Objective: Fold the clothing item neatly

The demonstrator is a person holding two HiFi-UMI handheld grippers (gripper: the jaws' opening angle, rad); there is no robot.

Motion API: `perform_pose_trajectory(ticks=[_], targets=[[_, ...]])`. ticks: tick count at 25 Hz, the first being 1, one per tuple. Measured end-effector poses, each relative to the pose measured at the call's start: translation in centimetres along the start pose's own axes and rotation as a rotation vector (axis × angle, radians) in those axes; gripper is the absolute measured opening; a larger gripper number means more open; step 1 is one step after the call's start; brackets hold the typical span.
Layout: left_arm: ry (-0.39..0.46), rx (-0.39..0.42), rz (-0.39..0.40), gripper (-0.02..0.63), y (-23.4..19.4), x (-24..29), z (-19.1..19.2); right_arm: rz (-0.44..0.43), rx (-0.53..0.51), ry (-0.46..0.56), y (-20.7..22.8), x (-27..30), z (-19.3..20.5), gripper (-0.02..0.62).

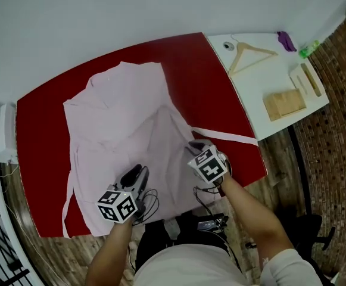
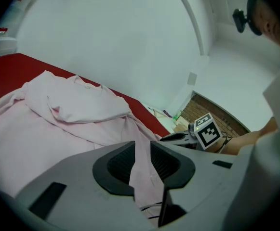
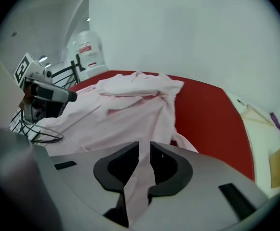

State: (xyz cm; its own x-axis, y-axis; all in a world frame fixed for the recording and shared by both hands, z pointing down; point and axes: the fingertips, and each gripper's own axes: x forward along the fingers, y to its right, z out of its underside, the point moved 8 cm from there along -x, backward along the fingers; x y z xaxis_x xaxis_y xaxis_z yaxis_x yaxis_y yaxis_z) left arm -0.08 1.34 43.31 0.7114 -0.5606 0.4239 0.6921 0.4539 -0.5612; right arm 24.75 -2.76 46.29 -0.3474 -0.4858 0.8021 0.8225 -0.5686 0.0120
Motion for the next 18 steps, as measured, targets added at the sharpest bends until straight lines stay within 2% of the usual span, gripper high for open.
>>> perform_pose_trajectory(ticks=[6,13,18], targets=[[-0.052,0.049,0.078,0.101,3.4,3.1,0.6,0.169,0.253,0.058,7.5,-4.6,6.3,0.068],[-0.107,0.097,0.122,0.101,6.2,5.5,0.8,0.361,0.485,0.107,14.1,-9.3,12.9,0.149],[-0.128,0.12,0.136,0.101,7.9,6.8,1.1,0.434,0.638,0.121,17.2,-11.3,16.6,0.17]])
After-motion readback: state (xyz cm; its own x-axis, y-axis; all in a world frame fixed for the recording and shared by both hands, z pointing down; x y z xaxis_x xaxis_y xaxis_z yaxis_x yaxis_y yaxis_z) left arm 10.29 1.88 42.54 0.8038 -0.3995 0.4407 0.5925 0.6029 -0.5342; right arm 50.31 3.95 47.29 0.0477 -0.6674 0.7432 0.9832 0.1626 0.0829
